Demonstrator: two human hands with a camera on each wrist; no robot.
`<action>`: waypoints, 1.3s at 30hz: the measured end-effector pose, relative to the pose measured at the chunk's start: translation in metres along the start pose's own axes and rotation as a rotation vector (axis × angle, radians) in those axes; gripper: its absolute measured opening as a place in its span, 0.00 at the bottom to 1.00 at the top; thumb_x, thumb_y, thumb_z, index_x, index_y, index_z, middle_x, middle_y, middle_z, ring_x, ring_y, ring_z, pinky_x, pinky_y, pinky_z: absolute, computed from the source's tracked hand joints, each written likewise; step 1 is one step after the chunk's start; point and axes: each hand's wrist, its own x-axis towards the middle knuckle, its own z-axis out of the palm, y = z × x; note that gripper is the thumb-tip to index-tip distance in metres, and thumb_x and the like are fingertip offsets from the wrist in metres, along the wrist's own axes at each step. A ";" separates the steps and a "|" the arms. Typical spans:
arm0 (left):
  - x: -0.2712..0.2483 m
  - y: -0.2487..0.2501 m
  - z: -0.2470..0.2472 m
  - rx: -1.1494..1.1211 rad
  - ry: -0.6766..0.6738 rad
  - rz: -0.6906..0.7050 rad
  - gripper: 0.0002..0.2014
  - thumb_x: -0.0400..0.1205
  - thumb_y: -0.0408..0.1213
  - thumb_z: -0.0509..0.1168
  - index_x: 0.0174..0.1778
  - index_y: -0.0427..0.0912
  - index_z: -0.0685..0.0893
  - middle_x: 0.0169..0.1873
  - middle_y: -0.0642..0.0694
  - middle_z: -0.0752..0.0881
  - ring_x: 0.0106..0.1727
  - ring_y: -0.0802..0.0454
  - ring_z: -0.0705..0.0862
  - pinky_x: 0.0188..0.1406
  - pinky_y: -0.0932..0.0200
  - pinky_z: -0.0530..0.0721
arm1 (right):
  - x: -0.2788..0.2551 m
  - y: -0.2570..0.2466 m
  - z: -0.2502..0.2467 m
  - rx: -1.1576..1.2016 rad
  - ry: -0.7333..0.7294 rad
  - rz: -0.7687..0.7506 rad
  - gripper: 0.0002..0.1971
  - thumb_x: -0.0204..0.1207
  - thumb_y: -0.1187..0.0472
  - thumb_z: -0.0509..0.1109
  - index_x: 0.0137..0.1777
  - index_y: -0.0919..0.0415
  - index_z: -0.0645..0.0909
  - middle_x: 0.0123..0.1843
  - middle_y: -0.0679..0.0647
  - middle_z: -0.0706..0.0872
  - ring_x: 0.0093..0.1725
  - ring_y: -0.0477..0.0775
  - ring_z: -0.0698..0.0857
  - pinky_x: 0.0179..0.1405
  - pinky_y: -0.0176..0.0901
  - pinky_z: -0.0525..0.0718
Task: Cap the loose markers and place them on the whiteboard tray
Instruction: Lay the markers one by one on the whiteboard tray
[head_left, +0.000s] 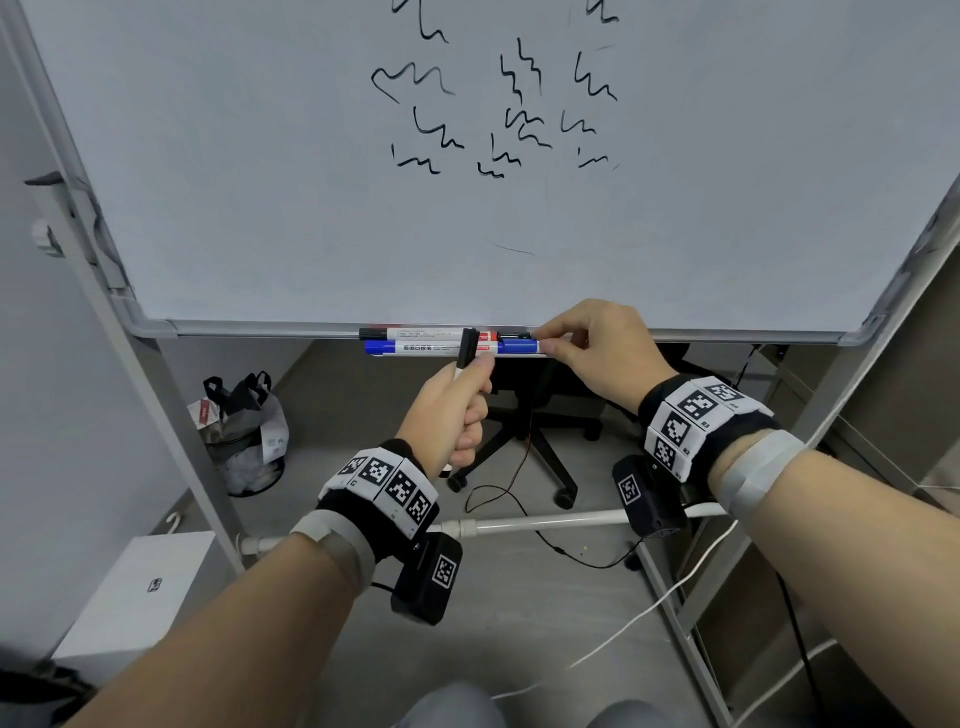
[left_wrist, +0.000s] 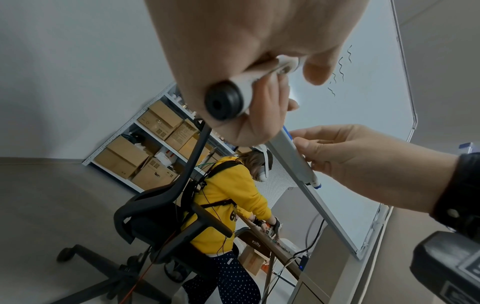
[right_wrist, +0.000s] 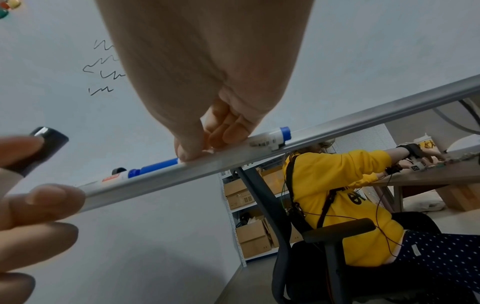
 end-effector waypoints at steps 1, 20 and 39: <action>0.001 0.001 0.000 -0.028 -0.008 -0.035 0.23 0.81 0.66 0.62 0.43 0.46 0.74 0.24 0.50 0.68 0.17 0.54 0.62 0.18 0.67 0.60 | -0.001 -0.001 0.000 0.005 0.007 0.006 0.07 0.82 0.57 0.77 0.57 0.50 0.94 0.44 0.39 0.83 0.40 0.37 0.80 0.37 0.22 0.70; -0.005 0.002 0.025 0.072 -0.079 0.273 0.25 0.89 0.61 0.49 0.65 0.44 0.75 0.33 0.48 0.80 0.27 0.53 0.71 0.27 0.56 0.70 | -0.024 -0.031 -0.028 0.459 -0.148 -0.074 0.05 0.78 0.53 0.82 0.52 0.45 0.94 0.52 0.44 0.95 0.53 0.53 0.91 0.60 0.44 0.86; 0.006 -0.014 0.014 0.260 0.081 0.135 0.08 0.90 0.42 0.61 0.64 0.52 0.79 0.57 0.48 0.87 0.56 0.55 0.85 0.58 0.57 0.82 | -0.002 -0.009 -0.028 0.460 0.132 -0.010 0.09 0.83 0.57 0.77 0.61 0.50 0.90 0.49 0.51 0.93 0.41 0.47 0.93 0.48 0.42 0.89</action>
